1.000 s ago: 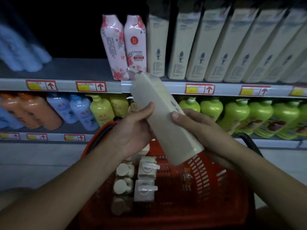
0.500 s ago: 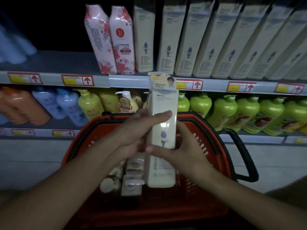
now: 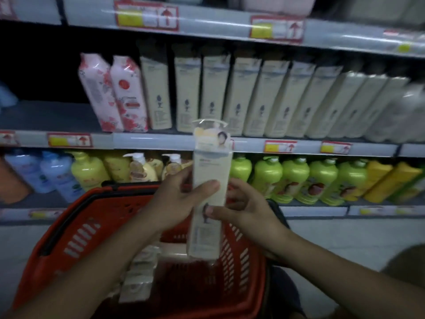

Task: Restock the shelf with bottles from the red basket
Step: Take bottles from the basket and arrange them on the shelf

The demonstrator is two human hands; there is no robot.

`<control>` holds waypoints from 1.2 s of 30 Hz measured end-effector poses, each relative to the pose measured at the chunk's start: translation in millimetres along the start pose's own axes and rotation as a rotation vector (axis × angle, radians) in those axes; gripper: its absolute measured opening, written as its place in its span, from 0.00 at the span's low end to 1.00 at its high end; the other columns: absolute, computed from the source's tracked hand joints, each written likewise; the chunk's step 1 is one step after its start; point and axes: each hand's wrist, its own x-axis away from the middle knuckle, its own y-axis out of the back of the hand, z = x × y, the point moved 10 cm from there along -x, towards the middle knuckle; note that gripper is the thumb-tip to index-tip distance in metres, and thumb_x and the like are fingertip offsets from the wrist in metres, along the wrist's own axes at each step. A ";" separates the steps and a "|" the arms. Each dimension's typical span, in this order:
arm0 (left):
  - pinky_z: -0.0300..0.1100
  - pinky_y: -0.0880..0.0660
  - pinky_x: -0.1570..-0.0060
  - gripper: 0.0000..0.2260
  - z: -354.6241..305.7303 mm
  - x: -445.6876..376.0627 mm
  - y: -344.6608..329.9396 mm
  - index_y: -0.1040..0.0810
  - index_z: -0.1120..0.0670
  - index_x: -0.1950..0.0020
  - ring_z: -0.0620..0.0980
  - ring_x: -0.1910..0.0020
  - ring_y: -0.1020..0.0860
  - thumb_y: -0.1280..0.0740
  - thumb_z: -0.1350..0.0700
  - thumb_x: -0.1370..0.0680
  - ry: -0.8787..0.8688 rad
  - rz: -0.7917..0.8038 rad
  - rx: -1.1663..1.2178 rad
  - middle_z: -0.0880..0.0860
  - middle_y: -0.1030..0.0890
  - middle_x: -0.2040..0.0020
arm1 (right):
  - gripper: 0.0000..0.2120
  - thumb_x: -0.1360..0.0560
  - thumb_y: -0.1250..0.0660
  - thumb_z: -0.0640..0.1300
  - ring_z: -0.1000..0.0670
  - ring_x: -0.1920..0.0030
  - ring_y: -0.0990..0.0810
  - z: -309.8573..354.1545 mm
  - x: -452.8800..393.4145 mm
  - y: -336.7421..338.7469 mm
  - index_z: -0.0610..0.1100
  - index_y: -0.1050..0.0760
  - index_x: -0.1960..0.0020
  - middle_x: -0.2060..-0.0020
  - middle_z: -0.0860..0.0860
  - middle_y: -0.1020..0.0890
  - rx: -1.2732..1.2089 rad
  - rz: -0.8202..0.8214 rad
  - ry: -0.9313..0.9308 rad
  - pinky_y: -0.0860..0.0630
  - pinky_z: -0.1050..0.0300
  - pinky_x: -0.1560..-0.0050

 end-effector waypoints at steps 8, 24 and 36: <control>0.40 0.18 0.49 0.29 -60.9 16.9 -29.5 0.23 0.46 0.33 0.48 0.46 0.14 0.18 0.54 0.32 -0.074 0.005 0.004 0.48 0.13 0.44 | 0.28 0.34 0.17 0.45 0.45 0.50 0.12 55.1 31.4 57.9 0.53 0.19 0.36 0.51 0.50 0.12 -0.049 -0.029 0.069 0.15 0.46 0.49; 0.43 0.17 0.47 0.27 -263.9 10.4 -112.7 0.20 0.46 0.38 0.46 0.47 0.14 0.19 0.50 0.37 -0.449 -0.090 -0.014 0.47 0.13 0.46 | 0.25 0.23 0.26 0.41 0.47 0.43 0.14 244.8 68.8 175.0 0.46 0.27 0.29 0.45 0.45 0.12 -0.228 -0.173 0.488 0.17 0.53 0.44; 0.42 0.19 0.42 0.26 -284.9 -116.8 -271.4 0.20 0.40 0.34 0.38 0.43 0.17 0.20 0.55 0.29 -0.602 -0.200 0.017 0.36 0.15 0.43 | 0.19 0.19 0.33 0.37 0.49 0.38 0.16 259.2 28.6 356.5 0.48 0.25 0.30 0.41 0.48 0.14 -0.086 -0.380 0.620 0.21 0.49 0.35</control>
